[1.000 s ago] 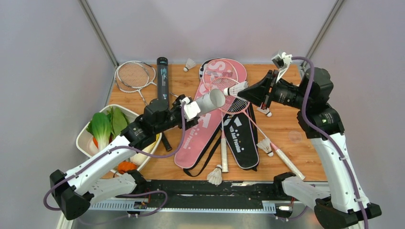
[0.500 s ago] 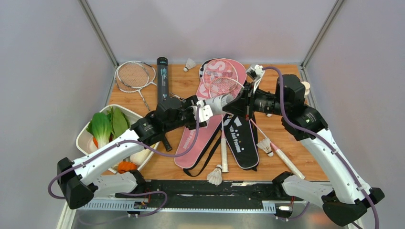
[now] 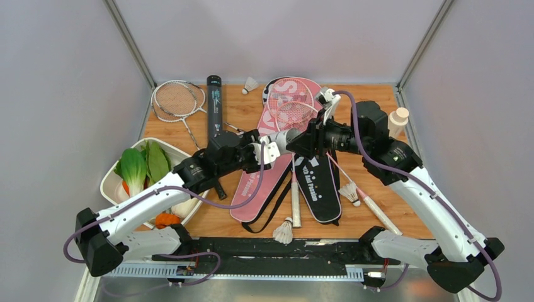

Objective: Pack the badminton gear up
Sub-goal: Place the shuttlecock at the shuttle tube.

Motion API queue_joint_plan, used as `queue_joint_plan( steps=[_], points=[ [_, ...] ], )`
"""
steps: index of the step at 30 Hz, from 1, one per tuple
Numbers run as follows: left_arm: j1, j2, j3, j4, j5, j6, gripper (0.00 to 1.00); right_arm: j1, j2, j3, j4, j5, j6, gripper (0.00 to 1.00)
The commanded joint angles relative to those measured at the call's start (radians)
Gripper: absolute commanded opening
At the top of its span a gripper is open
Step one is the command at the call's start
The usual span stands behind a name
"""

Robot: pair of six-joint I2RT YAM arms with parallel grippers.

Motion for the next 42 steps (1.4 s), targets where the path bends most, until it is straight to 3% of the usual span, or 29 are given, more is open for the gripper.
queue_joint_plan(
  steps=[1, 11, 18, 22, 33, 39, 42],
  points=[
    [-0.023, -0.058, 0.008, 0.125, 0.053, 0.031, 0.0, 0.002, -0.016, 0.017, 0.032, 0.108, 0.057, 0.46],
    [-0.024, -0.08, -0.024, 0.127, 0.035, 0.032, 0.0, 0.001, -0.107, 0.066, 0.069, 0.194, 0.172, 0.68],
    [-0.024, -0.086, -0.024, 0.124, 0.033, 0.032, 0.0, 0.001, -0.152, 0.057, 0.058, 0.331, 0.142, 0.83],
    [-0.024, -0.096, -0.017, 0.124, 0.052, 0.025, 0.0, 0.002, -0.14, 0.021, 0.016, 0.355, 0.126, 0.83],
    [-0.024, -0.124, -0.022, 0.145, 0.098, -0.015, 0.0, 0.002, 0.031, -0.009, 0.004, 0.204, 0.077, 0.72],
    [-0.024, -0.119, -0.016, 0.147, 0.086, -0.056, 0.0, 0.002, 0.056, -0.034, 0.049, 0.305, 0.076, 0.66],
    [-0.023, -0.122, -0.015, 0.139, 0.088, -0.062, 0.0, 0.002, 0.044, -0.05, 0.074, 0.346, 0.093, 0.72]
  ],
)
